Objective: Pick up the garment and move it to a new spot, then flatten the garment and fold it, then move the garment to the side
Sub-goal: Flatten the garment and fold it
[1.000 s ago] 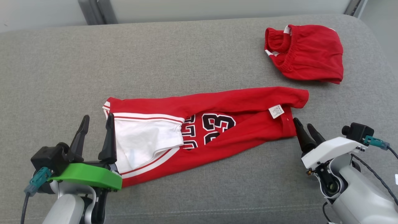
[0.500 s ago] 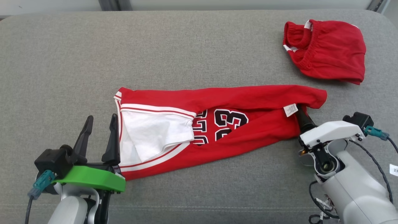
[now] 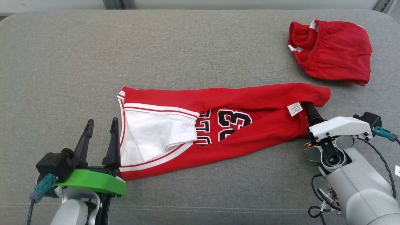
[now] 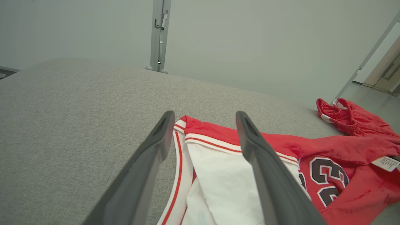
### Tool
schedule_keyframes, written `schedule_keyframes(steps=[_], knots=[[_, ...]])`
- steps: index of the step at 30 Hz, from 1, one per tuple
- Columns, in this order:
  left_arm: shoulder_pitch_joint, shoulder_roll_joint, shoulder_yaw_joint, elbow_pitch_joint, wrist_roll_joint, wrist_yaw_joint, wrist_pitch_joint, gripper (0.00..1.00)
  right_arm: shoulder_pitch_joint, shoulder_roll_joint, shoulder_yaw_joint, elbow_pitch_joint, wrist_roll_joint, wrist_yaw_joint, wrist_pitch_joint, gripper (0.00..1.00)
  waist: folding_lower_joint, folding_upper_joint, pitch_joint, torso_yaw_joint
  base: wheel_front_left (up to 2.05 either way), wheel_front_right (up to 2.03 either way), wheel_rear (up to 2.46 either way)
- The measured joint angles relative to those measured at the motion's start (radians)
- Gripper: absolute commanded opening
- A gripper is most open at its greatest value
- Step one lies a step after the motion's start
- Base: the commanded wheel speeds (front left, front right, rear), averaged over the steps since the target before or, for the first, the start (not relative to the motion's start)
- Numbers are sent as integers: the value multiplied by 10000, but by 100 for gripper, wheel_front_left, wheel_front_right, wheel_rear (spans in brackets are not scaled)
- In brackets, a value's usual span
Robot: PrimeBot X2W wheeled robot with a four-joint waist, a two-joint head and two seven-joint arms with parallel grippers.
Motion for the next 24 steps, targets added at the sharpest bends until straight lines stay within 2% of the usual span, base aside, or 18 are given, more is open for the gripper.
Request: schedule_keyframes(steps=[2, 3, 5, 7, 9, 10, 11, 12, 16, 24], knots=[[28, -23, 59, 36, 19, -102, 0, 100, -47, 56, -94, 98, 207, 13, 136, 100, 0, 0, -10, 10, 0, 0, 0], [38, -36, 77, 65, 50, -125, 0, 100, -93, 75, -81, 163, 257, 19, 236, 95, 0, 0, -16, 16, 0, 0, 0], [65, -75, 111, 121, 75, -207, 0, 100, -192, 113, -6, 316, 272, 23, 489, 64, 0, 0, -28, 30, 0, 0, 0], [84, -121, 142, 178, 92, -247, 0, 100, -268, 125, 90, 466, 272, 29, 686, 51, 0, 0, -37, 50, 0, 0, 0], [84, -194, 201, 205, 132, -263, 0, 100, -363, 115, 171, 623, 270, 52, 815, 47, 0, 0, -47, 76, 0, 0, 0], [85, -224, 230, 211, 150, -307, 0, 100, -401, 105, 207, 688, 261, 52, 878, 39, 0, 0, -49, 91, 0, 0, 0], [85, -240, 247, 215, 150, -336, 0, 100, -439, 94, 242, 744, 234, 52, 886, 10, 0, 0, -50, 107, 0, 0, 0], [86, -257, 272, 222, 151, -343, 0, 100, -486, 81, 249, 788, 199, 52, 886, 0, 0, 0, -49, 124, 0, 0, 0], [86, -314, 395, 261, 201, -426, 0, 100, -676, 67, 261, 855, 134, 94, 848, 0, 0, 0, -45, 199, 0, 0, 0], [91, -516, 485, 458, 428, -568, 0, 100, -765, -314, 316, 523, -351, 196, -123, 0, 0, 0, -233, 378, 0, 0, 0]])
